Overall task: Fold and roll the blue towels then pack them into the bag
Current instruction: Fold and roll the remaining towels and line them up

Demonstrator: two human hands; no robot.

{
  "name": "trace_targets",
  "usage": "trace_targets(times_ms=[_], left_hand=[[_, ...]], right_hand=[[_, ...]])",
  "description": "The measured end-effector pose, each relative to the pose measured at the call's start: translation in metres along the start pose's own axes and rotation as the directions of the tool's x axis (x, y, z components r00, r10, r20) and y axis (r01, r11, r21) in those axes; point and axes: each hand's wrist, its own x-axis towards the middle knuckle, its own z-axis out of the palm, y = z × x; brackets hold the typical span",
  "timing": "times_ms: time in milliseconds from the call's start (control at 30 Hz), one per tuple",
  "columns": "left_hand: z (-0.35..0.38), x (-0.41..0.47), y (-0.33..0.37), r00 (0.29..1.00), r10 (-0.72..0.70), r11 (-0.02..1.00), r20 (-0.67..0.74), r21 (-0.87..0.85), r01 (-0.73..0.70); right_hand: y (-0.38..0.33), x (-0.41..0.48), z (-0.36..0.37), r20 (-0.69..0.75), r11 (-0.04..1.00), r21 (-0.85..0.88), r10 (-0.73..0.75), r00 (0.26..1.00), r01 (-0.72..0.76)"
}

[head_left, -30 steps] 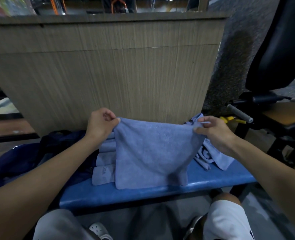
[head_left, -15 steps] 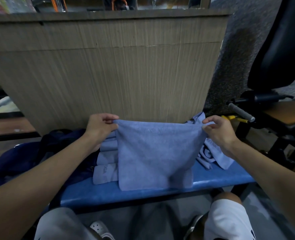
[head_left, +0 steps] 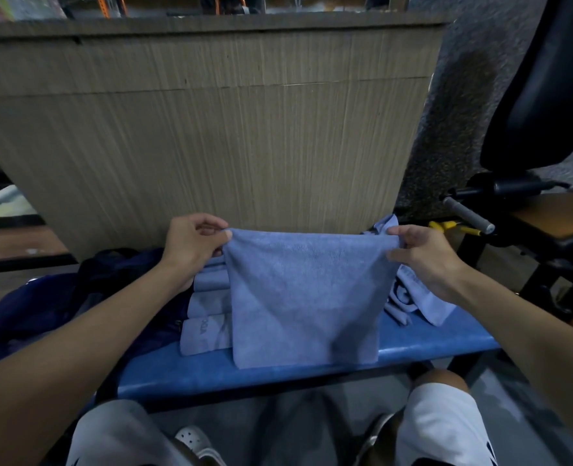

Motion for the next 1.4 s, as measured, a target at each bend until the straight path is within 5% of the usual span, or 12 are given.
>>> trace_targets(times_ms=[367, 800, 1133, 1400], left_hand=[[0.0, -0.002, -0.002, 0.999, -0.001, 1.0, 0.046, -0.012, 0.001], [-0.002, 0.003, 0.0, 0.971, 0.239, 0.938, -0.005, 0.258, -0.23], [0.007, -0.001, 0.016, 0.992, -0.091, 0.988, 0.083, -0.119, 0.101], [0.004, -0.001, 0.011, 0.984, 0.18, 0.967, -0.005, 0.182, -0.176]], right_hand=[[0.001, 0.004, -0.003, -0.14, 0.971, -0.194, -0.17, 0.976, 0.141], [-0.013, -0.006, -0.003, -0.203, 0.972, -0.11, -0.227, 0.952, 0.208], [-0.013, -0.003, -0.004, -0.238, 0.992, -0.054, -0.122, 0.964, 0.112], [-0.012, -0.003, -0.011, -0.272, 0.965, -0.198, -0.223, 0.936, 0.173]])
